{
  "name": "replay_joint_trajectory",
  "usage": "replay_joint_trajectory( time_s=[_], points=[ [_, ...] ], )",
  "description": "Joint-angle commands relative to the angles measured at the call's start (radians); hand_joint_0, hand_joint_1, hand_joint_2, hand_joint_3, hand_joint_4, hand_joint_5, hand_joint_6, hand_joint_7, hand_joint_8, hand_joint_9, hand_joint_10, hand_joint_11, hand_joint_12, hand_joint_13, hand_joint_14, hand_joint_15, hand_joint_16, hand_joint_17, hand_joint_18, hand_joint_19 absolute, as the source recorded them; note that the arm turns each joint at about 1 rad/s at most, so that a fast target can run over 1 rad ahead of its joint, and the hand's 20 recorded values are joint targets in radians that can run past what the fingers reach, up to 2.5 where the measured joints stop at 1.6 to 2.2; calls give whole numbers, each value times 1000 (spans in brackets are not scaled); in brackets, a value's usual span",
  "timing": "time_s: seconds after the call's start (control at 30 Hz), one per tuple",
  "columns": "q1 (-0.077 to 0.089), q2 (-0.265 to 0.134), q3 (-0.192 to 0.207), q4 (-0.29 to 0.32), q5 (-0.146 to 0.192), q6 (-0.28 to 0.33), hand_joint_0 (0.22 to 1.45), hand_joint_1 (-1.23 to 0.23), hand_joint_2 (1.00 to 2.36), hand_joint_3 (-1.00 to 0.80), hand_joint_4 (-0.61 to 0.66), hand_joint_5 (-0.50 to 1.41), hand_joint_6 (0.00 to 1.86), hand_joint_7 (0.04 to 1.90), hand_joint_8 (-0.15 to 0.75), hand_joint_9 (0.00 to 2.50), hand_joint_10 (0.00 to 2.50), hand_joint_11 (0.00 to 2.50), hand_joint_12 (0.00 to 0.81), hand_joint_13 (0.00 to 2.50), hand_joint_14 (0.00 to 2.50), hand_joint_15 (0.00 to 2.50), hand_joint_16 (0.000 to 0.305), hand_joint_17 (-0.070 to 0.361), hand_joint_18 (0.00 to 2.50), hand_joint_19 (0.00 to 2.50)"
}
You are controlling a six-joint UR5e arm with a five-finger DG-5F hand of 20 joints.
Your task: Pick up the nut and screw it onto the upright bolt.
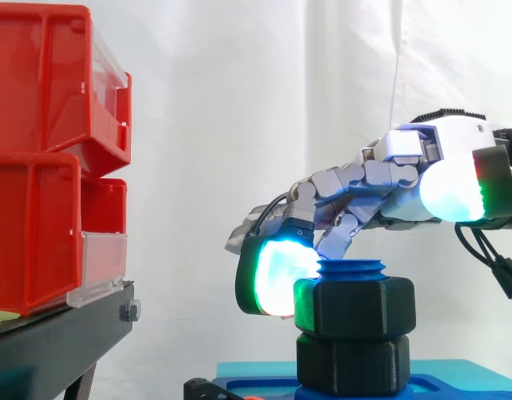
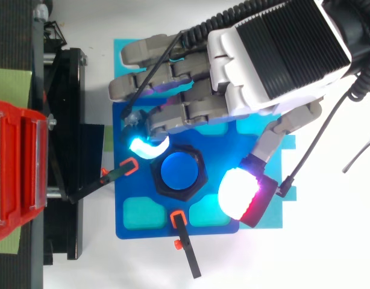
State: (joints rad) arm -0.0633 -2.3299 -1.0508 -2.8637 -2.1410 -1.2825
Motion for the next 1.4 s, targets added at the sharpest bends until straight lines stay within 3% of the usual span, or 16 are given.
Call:
replay_joint_trajectory(
  time_s=[0.0,0.3,0.53,0.73,1.0,1.07,1.2,1.37],
  points=[
    [-3,0,0,0,-2,-1,500,-199,1000,-500,246,38,503,1211,241,616,0,0,291,265,0,0,30,68,0,0],
    [-10,0,-1,0,-10,-1,517,-243,1000,-500,210,66,502,1320,240,819,0,0,252,379,0,0,24,55,0,0],
    [-21,1,0,4,-23,-1,528,-276,1000,-500,157,101,500,1386,188,1115,0,0,177,588,0,0,12,27,266,0],
    [-29,0,11,7,-33,0,524,-258,1000,-500,142,100,500,1407,184,1141,0,0,167,615,0,0,11,25,306,0],
    [-32,1,35,7,-48,0,510,-192,1000,-500,258,-12,504,1104,266,965,0,0,230,503,0,0,18,41,153,0],
    [-36,1,68,3,-62,0,505,-186,1000,-500,287,-41,504,1009,271,940,0,0,240,484,0,0,20,45,137,0],
    [-50,0,104,-5,-85,0,496,-180,1000,-500,275,-79,503,832,262,868,0,0,259,455,0,0,23,51,98,0],
    [-55,0,109,10,-96,0,487,-167,1000,-500,256,-100,502,703,248,780,0,0,276,384,0,0,26,58,28,0]
  ],
)
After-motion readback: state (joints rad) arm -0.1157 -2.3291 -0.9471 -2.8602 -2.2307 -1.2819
